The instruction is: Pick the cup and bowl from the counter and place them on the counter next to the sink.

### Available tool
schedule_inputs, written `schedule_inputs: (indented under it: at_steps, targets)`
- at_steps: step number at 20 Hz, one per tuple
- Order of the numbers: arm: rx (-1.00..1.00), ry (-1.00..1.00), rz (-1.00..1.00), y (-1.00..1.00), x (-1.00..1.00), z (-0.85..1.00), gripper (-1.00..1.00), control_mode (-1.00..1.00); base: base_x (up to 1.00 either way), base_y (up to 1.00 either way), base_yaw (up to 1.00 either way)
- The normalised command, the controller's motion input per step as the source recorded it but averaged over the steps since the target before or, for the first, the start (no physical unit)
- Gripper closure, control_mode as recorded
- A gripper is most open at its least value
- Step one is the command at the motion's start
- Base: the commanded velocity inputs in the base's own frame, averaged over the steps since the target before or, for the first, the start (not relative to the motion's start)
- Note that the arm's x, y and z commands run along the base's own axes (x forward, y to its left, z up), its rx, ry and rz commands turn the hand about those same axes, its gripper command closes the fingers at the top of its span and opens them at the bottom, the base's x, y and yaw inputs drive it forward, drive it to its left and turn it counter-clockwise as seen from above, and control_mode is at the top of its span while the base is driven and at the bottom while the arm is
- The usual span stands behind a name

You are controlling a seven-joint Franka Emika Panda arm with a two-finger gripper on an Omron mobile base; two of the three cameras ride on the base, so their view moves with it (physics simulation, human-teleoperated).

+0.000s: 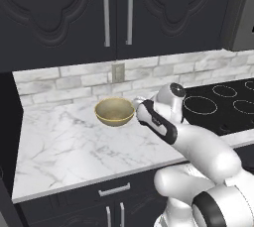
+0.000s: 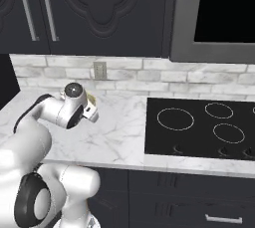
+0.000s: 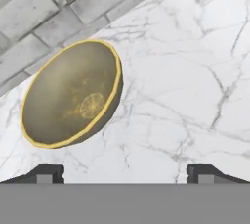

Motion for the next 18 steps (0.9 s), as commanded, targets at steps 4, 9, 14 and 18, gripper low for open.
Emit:
schedule_inputs:
  at_steps: [4, 9, 14, 18]
  targets:
    - [0.00, 0.17, 0.01, -0.10, 0.42, 0.00, -1.00, -1.00, 0.00, 0.00, 0.00]
    - [0.00, 0.13, 0.04, -0.05, 0.24, -0.06, -1.00, -1.00, 0.00, 0.00, 0.00]
    - [0.00, 0.06, 0.03, 0.00, 0.14, -0.18, -1.00, -1.00, 0.00, 0.00, 0.00]
    - [0.00, 0.00, 0.00, 0.00, 0.01, -0.27, -1.00, -1.00, 0.00, 0.00, 0.00]
